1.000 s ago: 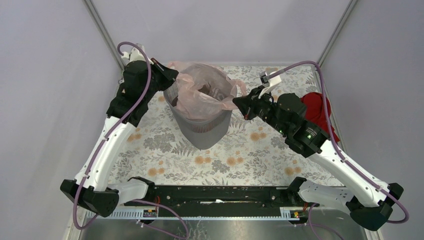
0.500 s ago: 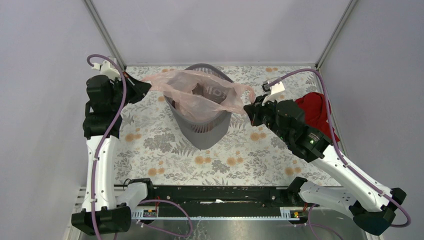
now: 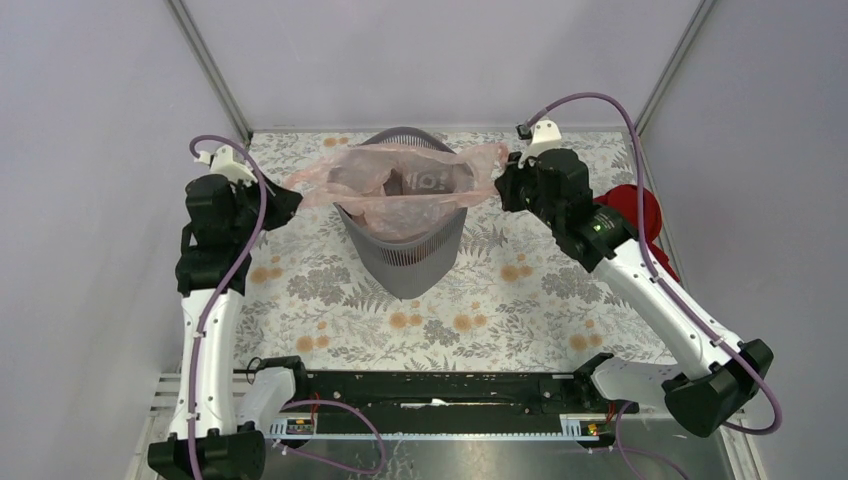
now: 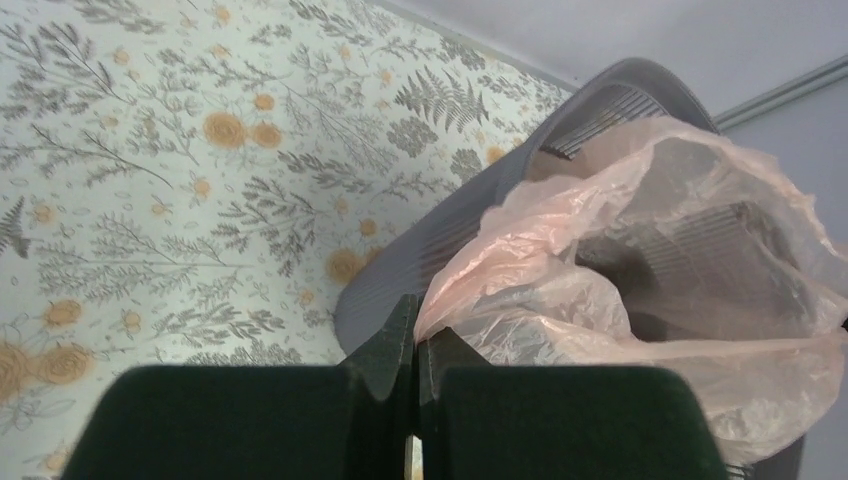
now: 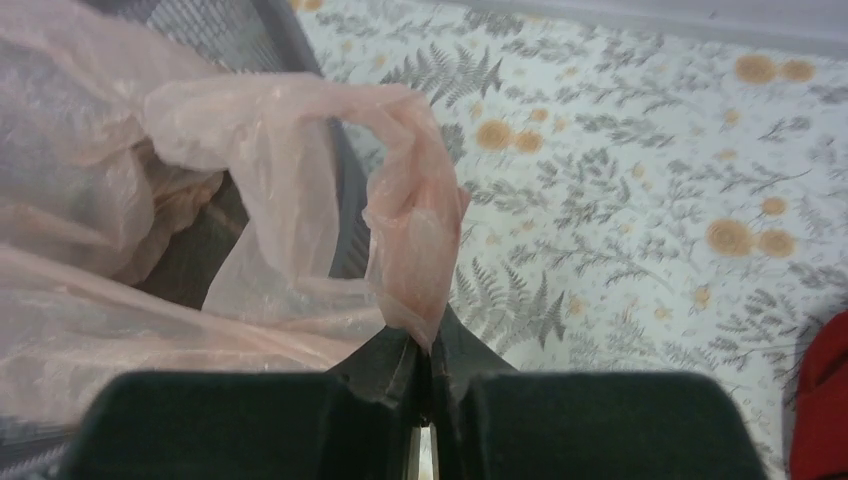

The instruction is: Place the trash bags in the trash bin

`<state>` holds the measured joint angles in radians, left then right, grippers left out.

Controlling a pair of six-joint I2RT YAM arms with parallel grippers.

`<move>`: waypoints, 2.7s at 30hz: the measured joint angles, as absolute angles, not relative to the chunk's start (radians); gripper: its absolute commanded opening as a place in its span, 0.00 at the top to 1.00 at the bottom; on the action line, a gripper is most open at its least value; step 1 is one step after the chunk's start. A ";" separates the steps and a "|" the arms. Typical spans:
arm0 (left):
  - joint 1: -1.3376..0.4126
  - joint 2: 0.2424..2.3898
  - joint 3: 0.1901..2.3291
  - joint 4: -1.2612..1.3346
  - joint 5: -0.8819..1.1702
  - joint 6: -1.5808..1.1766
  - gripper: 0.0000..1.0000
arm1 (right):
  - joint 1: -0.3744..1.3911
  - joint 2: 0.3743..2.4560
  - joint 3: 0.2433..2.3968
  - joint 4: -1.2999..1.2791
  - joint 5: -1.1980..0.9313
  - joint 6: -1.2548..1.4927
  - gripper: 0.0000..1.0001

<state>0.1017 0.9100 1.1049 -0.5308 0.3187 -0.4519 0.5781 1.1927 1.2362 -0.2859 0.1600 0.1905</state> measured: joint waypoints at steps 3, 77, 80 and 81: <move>0.104 0.866 1.084 -0.549 0.345 -0.471 0.99 | 0.573 1.183 1.242 -0.328 0.100 0.202 0.71; 0.104 0.625 0.919 -0.410 0.558 -0.733 0.01 | 0.569 0.852 0.783 -0.062 -0.370 0.877 0.27; 0.104 0.658 0.919 -0.363 0.550 -0.791 0.05 | 0.569 0.860 0.783 -0.046 -0.359 0.898 0.27; 0.104 0.673 0.919 -0.354 0.541 -0.812 0.07 | 0.569 0.865 0.783 -0.037 -0.358 0.907 0.27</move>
<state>0.1040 0.6727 0.9192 -0.3542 0.5411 -0.8116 0.5694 0.8650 0.7826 -0.0372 -0.3576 0.9066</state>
